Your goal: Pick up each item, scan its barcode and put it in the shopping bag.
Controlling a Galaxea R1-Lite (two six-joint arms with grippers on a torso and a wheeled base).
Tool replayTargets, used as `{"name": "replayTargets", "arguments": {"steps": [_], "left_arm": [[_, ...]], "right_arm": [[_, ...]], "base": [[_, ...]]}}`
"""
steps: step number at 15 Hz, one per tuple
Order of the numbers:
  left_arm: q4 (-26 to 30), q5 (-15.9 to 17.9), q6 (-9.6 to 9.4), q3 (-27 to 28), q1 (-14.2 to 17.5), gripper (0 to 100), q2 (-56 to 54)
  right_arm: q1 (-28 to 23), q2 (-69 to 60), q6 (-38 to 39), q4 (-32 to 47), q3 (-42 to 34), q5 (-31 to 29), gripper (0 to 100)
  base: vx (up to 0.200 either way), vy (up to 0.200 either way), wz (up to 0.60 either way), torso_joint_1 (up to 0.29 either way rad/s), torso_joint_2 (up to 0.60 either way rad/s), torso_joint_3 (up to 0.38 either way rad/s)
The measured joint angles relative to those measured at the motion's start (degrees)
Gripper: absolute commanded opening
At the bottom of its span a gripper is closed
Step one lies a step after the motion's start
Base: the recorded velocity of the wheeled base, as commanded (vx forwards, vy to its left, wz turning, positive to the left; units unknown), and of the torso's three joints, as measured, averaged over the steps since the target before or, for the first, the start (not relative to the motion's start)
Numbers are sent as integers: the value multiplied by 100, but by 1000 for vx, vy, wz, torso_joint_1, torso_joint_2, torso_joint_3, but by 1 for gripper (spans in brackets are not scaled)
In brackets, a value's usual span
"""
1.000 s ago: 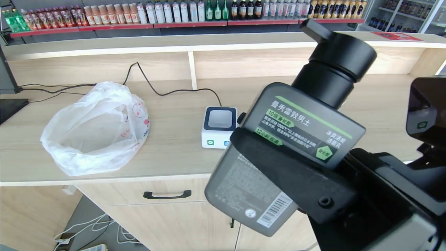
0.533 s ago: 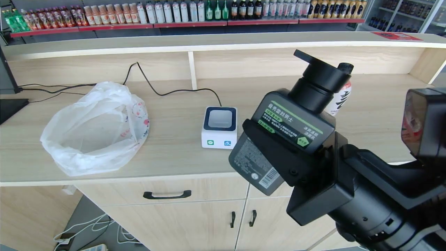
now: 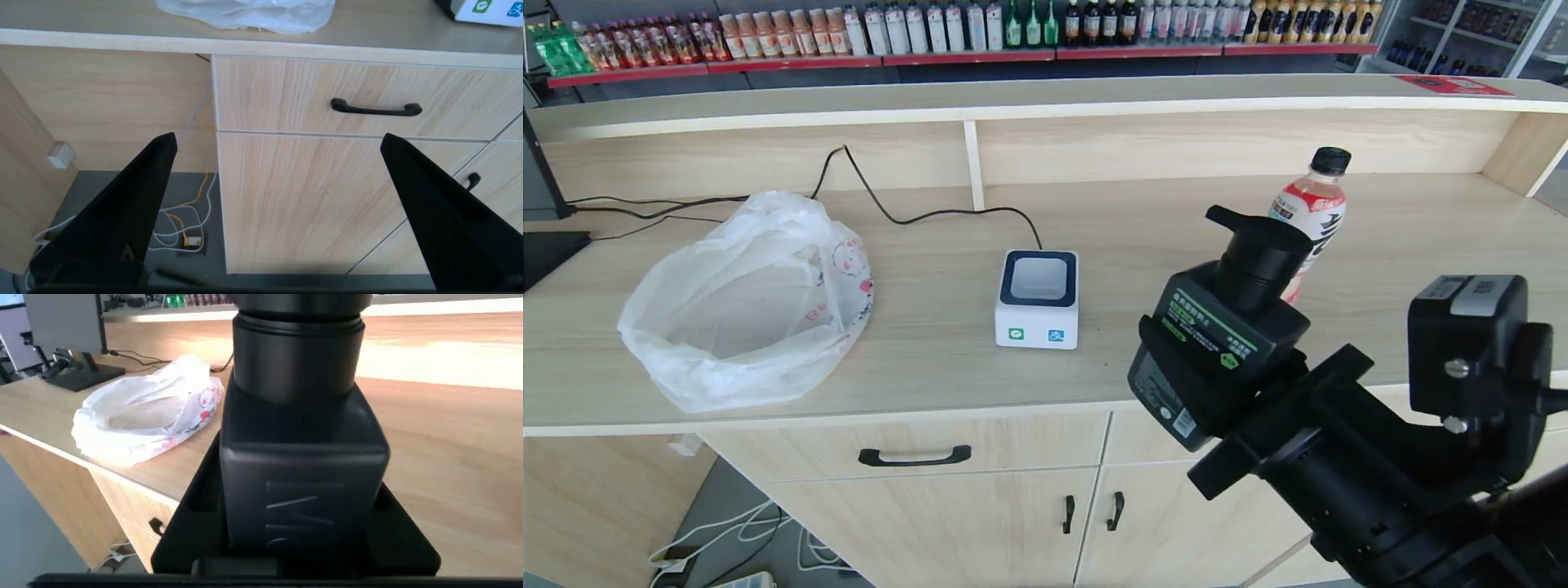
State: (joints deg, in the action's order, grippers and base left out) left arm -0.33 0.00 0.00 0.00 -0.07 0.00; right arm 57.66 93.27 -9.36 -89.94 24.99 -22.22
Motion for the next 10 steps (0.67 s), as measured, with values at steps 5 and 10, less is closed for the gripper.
{"name": "replayTargets", "arguments": {"steps": [5,10], "left_arm": [[1,0,0,0,-4,100,0],[1,0,0,0,0,100,0]], "right_arm": [[-39,163,-117,4,-121,-321,0],[-369,28,-68,-16,-121,-607,0]], "base": [[-160,0,0,3,2,0],[-160,0,0,8,6,-3]]}}
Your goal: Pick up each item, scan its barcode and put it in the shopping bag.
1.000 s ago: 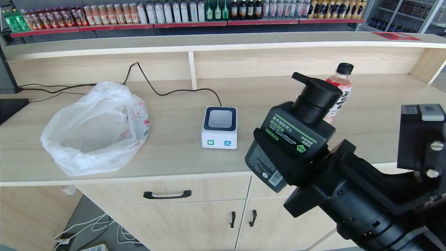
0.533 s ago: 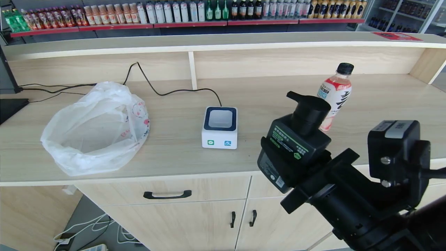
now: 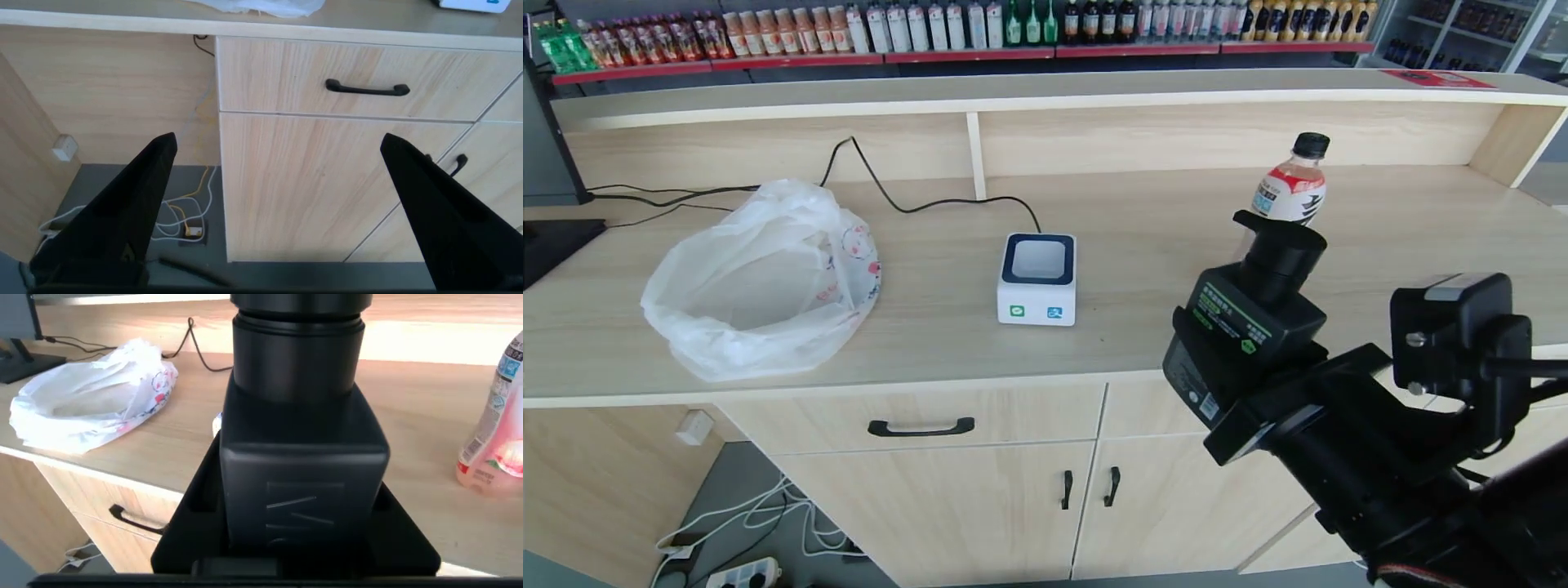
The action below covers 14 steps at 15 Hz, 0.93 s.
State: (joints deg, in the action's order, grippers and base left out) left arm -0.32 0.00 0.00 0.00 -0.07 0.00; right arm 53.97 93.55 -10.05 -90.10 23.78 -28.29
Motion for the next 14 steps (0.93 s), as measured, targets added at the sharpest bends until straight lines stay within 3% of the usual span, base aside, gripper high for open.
{"name": "replayTargets", "arguments": {"steps": [2,14], "left_arm": [[0,0,7,0,0,100,0],[-1,0,24,0,2,100,0]], "right_arm": [[-50,-69,23,16,-9,-94,0],[-77,-155,33,18,35,-107,0]], "base": [[0,0,0,0,0,0],[0,200,0,5,2,3]]}}
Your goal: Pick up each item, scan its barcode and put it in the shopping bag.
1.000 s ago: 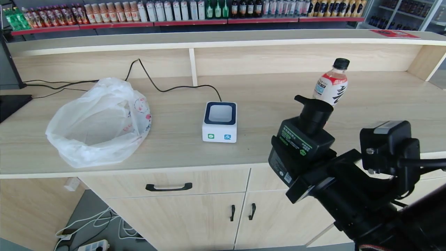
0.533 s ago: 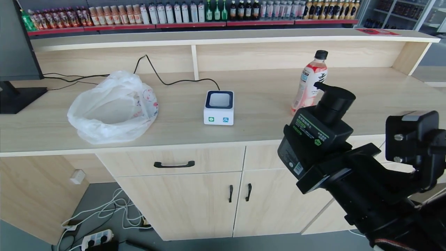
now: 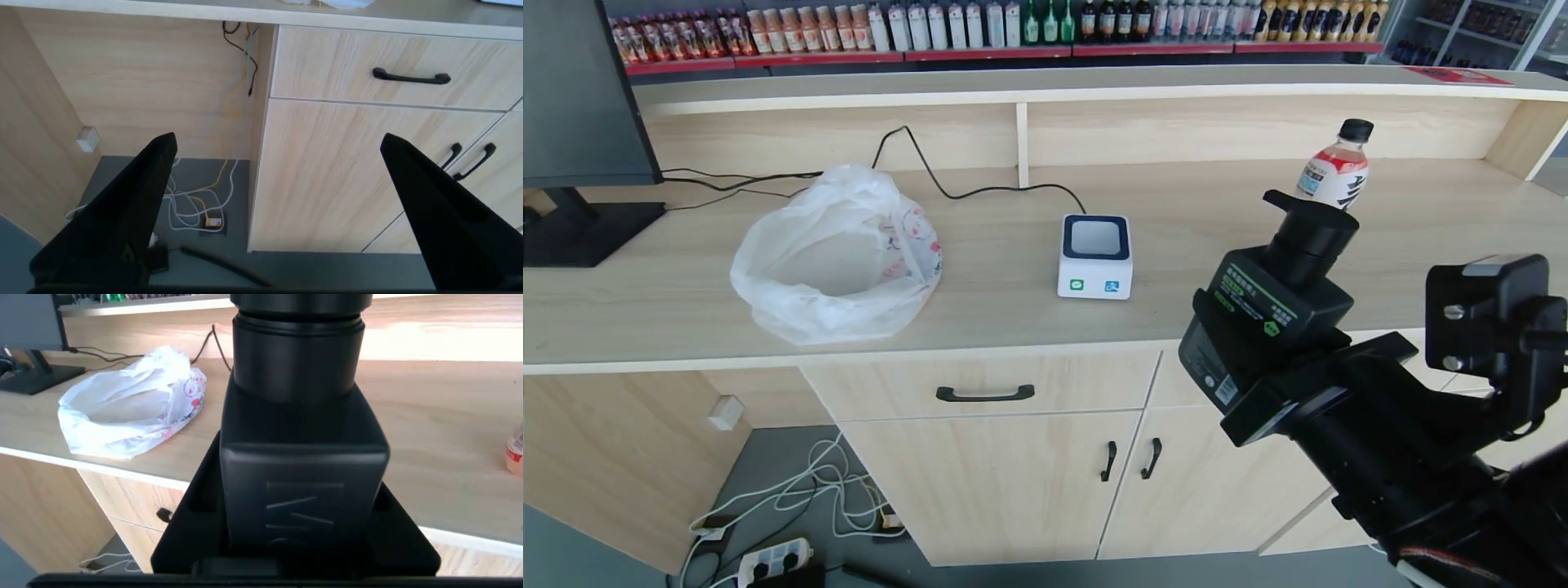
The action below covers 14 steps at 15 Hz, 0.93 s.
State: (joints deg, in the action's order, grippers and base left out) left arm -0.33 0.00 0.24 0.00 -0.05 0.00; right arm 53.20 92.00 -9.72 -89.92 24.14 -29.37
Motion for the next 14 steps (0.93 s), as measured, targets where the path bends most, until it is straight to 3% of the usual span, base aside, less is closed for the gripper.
{"name": "replayTargets", "arguments": {"steps": [4,10,14], "left_arm": [[1,0,-11,0,-9,100,0],[0,2,-15,0,0,100,0],[1,0,-15,0,0,100,0]], "right_arm": [[2,-27,4,1,-22,2,0],[-23,-134,17,-7,-74,4,0],[-39,-116,15,-2,-2,-2,0]], "base": [[0,50,0,-1,2,2],[200,0,0,2,2,1],[0,0,0,0,0,0]]}}
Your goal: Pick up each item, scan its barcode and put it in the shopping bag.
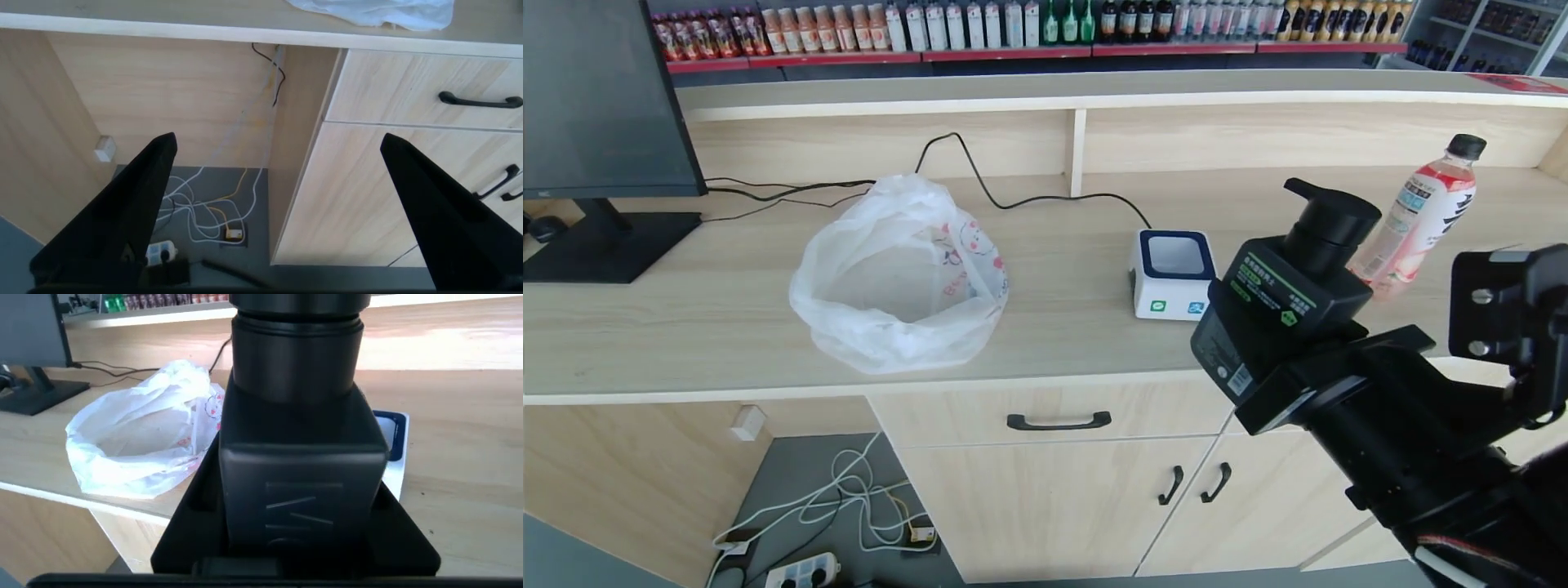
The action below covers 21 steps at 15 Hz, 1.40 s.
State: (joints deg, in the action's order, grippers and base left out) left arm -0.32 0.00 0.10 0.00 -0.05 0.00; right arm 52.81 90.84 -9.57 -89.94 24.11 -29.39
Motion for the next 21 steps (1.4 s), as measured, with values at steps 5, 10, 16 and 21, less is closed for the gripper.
{"name": "replayTargets", "arguments": {"steps": [5,10,16,21], "left_arm": [[0,0,6,0,2,100,0],[0,0,4,0,-6,100,0],[0,0,6,0,0,100,0],[0,0,-2,0,-2,100,0]], "right_arm": [[-28,20,11,-9,6,22,0],[-763,262,11,2,378,552,0],[-1670,946,11,2,1019,1765,0],[-2708,1379,5,0,1670,3825,0]], "base": [[0,0,0,0,0,0],[0,0,0,0,0,0],[0,0,0,0,0,0],[0,0,0,0,0,0]]}}
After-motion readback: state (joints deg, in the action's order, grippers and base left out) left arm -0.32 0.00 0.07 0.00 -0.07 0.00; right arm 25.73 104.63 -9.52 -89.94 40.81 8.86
